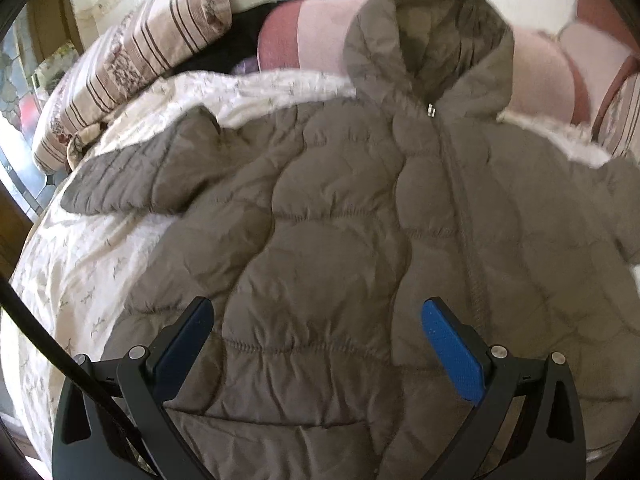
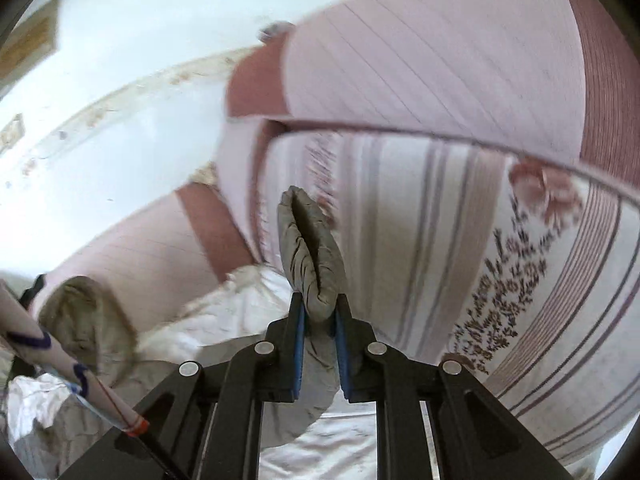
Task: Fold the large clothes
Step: 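Lift the grasped sleeve and fold it across the jacket front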
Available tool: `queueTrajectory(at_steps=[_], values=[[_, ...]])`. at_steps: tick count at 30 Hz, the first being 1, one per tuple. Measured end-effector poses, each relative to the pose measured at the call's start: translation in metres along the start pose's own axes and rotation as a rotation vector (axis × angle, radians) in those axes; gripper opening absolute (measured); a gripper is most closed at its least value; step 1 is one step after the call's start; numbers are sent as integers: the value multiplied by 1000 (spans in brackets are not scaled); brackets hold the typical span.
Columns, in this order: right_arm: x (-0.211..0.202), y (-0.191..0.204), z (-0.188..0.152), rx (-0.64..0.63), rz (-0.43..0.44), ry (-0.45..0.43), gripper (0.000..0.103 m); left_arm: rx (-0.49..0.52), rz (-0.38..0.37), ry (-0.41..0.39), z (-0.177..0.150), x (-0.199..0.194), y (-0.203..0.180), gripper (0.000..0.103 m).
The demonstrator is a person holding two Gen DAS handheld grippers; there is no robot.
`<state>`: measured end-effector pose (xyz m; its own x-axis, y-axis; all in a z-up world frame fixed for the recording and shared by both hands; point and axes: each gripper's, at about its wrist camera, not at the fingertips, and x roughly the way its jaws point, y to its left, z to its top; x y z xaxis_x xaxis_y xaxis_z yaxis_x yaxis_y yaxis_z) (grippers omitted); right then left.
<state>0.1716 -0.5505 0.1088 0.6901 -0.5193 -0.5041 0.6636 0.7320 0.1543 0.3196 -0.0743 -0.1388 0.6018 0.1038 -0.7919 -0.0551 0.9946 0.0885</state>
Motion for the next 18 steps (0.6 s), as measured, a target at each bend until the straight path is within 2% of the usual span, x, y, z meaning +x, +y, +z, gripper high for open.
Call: queueTrajectory(at_steps=[2,5,8,12,18], values=[[-19,19,3,-15,41,-16,15,12,39,49,-3,11,-1,103],[-46,54,2,-40,117,-39,15,-20,14,89,-5,15,7,103],[-65,90,-3,-70,193,-50,15,-46,-1,55,-2,5,17,103],[-84,137,-18,-104,302,-38,15,-105,35,-6,5,-7,38,103],[-95,205,-65,-164,453,35,15,-195,55,-14,11,-8,69,103]])
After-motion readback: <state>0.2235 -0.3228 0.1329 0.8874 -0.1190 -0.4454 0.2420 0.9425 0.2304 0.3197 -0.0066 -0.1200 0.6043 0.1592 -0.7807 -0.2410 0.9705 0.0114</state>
